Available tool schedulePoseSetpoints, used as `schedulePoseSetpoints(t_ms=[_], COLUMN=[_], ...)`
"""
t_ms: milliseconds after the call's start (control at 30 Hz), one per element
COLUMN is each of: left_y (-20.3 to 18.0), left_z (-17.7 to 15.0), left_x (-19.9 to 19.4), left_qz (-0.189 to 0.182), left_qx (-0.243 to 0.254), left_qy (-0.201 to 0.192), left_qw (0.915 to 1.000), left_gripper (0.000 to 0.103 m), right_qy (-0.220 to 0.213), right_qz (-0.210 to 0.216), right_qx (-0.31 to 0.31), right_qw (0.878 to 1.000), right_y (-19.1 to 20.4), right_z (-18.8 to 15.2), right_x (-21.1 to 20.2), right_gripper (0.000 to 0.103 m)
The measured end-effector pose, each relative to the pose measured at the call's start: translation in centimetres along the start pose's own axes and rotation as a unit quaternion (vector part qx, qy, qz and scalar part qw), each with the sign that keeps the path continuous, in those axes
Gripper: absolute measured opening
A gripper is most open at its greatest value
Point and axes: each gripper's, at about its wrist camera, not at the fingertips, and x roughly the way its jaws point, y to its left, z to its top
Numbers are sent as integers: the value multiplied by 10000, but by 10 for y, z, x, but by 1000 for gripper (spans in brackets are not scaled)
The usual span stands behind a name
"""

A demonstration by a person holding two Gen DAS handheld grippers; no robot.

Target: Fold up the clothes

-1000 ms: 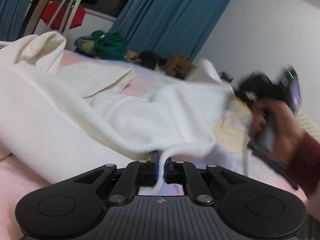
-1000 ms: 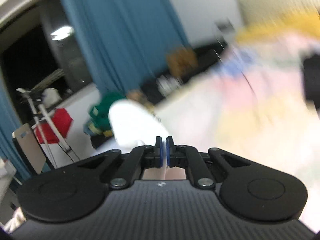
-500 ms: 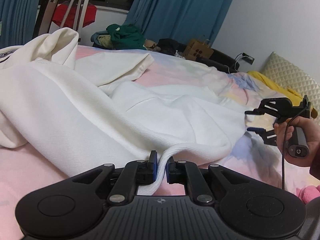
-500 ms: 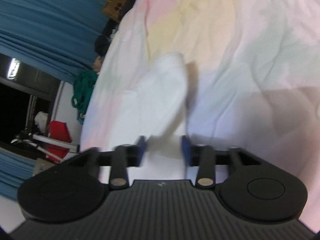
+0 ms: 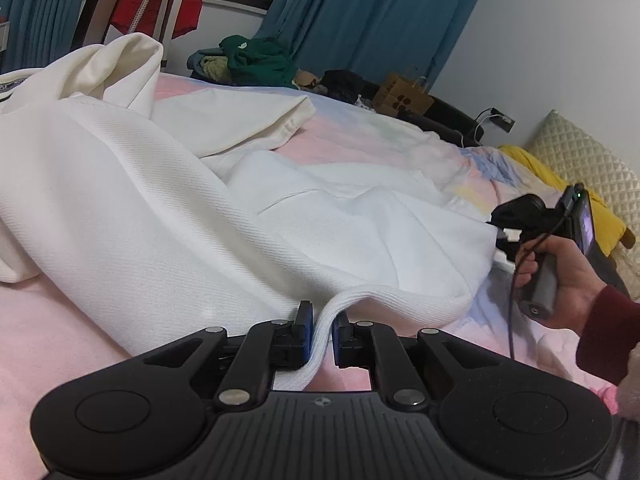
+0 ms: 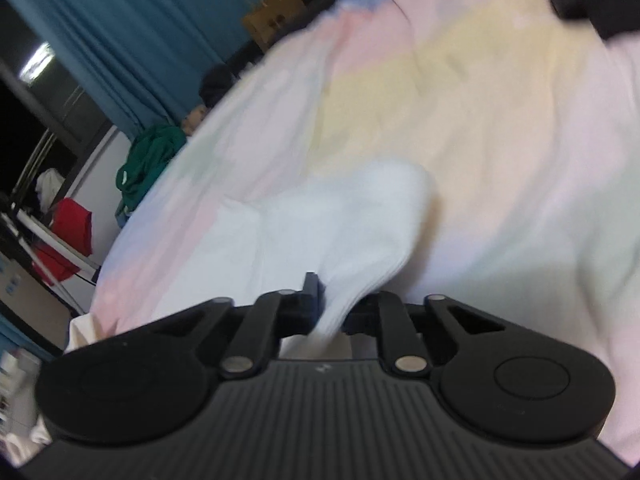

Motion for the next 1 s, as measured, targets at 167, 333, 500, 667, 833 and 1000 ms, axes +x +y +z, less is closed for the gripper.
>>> schedulePoseSetpoints(t_ms=[167,333,500,667,833,1000], left_y=[-1,-11,-9,6,37,112], left_z=[0,-1,-1,0,4,7], left_x=[-2,-2,0,-18,-65,-86], left_qz=[-120,-108,-85,-118,0,585], left_qx=[-5,252,73,-599,-1641,-3492], left_qy=[-84,-106,50,349,15,-460], left_qw=[9999,9996,9999,9975,9864,9341], left_gripper=[10,18,28,74,95,100], right_qy=[-1258,-990,-46,-205,-220,-205], right_qz=[297,-526,-919,-1174,-1196,-1104], right_qx=[51,912,1834,1086,1050,1171], right_qw=[9916,9895,9787,9869,9870,9868], right_y=[20,-29,-83,-54,-53,-58], right_z=[21,27,14,15,9,9], right_x=[-52,-53,-29,-32,-45,-39], right_gripper=[5,5,5,6,6,6])
